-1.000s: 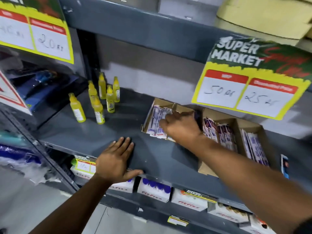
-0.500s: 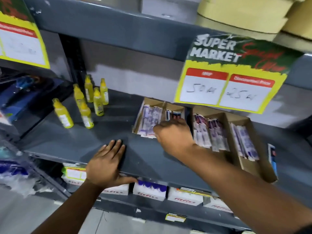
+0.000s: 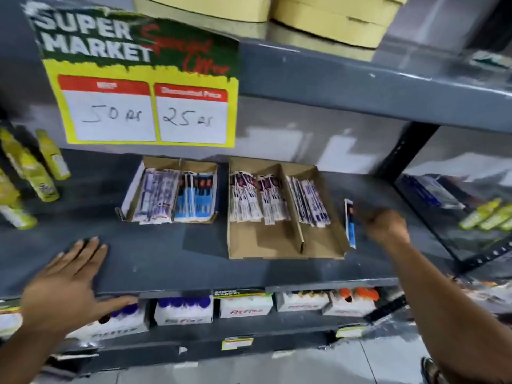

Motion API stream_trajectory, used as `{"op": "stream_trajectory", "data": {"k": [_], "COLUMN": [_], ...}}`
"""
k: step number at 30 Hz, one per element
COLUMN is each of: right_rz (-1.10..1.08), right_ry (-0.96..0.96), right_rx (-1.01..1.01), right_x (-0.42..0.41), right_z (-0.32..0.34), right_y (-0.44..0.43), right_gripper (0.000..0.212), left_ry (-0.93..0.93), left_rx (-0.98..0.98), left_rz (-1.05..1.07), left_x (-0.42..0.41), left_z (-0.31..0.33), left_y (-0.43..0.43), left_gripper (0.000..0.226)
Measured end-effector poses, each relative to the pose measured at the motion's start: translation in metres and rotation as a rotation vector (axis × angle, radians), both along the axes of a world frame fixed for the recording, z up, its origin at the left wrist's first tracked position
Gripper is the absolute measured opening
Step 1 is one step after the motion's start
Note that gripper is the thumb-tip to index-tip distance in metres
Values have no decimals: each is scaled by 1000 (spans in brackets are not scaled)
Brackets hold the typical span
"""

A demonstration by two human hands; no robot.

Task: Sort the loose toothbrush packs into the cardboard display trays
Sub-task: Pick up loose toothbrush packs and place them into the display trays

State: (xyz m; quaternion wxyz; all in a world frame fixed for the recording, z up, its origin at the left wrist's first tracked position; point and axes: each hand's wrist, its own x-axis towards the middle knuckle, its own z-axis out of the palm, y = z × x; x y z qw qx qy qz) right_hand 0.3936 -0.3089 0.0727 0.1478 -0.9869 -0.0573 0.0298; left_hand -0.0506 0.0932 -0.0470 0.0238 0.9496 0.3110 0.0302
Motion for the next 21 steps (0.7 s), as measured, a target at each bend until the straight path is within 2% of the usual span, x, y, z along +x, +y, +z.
{"op": "stream_trajectory", "data": {"k": [2,6,17,19,21], "right_rz": [-8,-18,42,26,1], "right_ry": [69,88,196,145,-11], "right_rx": [4,55,30,116,345], "right_x": [2,5,4,3,0], "right_z": [-20,-37,-35,-36,-34], "right_y": [-9,-12,1,1,3], "right_gripper": [40,43,22,17,18], "left_ry": [10,-1,-34,-26,-3], "left_rx": [-14,-9,53,57,58], "left_rz": [20,42,49,59,56], "left_x": [0,7,2,1,1], "left_z": [4,18,34,33,33], "left_y": [-2,-12,-30,-29,-29], "left_gripper": [126,127,131,131,130]}}
